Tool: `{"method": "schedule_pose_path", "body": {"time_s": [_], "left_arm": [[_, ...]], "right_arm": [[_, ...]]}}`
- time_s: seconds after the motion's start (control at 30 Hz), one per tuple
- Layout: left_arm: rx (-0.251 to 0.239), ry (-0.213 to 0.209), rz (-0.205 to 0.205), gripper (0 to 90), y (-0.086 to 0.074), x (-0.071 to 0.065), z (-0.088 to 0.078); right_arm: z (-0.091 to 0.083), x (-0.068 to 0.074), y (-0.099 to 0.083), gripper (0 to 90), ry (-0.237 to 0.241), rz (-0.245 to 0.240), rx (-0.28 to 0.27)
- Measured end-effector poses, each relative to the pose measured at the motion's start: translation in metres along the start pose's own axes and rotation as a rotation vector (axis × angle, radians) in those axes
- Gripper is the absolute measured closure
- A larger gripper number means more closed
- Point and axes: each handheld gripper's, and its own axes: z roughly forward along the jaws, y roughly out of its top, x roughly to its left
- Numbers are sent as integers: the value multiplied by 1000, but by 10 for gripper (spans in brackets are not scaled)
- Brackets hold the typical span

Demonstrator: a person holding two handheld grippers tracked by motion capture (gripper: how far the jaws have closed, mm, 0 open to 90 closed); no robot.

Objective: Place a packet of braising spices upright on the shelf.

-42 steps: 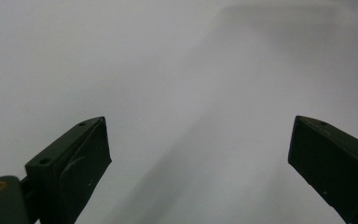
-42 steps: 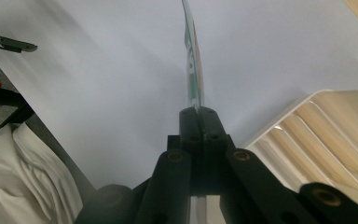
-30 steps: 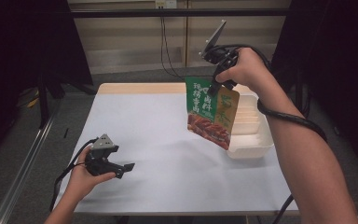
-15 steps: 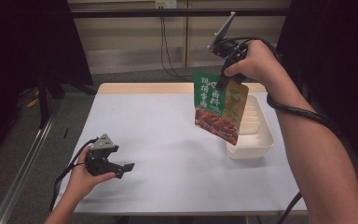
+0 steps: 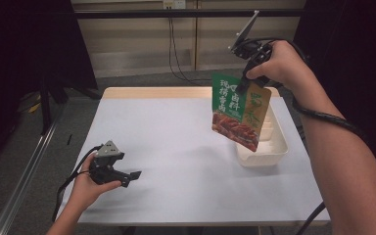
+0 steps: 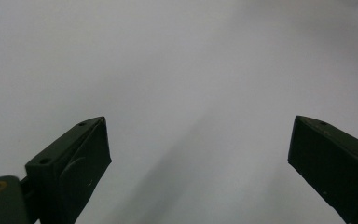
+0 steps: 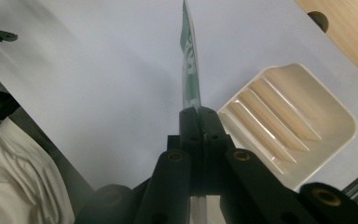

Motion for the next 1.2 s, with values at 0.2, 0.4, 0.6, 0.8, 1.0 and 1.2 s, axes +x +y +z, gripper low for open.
{"method": "schedule_pose_path", "body": {"time_s": [0.2, 0.4, 0.6, 0.8, 1.0, 1.2], "left_arm": [[1, -3, -6, 52, 0, -1, 0], [-6, -1, -9, 52, 0, -1, 0], [0, -2, -6, 52, 0, -1, 0], [0, -2, -8, 52, 0, -2, 1], [-2, 0, -9, 52, 0, -2, 1], [-2, 1, -8, 52, 0, -2, 1]], "right_arm": [[-2, -5, -6, 900, -6, -5, 2], [-1, -10, -13, 900, -7, 2, 4], [-2, -14, -20, 900, -16, 19, 2], [-3, -18, -27, 900, -14, 20, -2], [-3, -22, -35, 900, -4, 28, -11], [-4, -26, -42, 900, -7, 34, -6]]}}
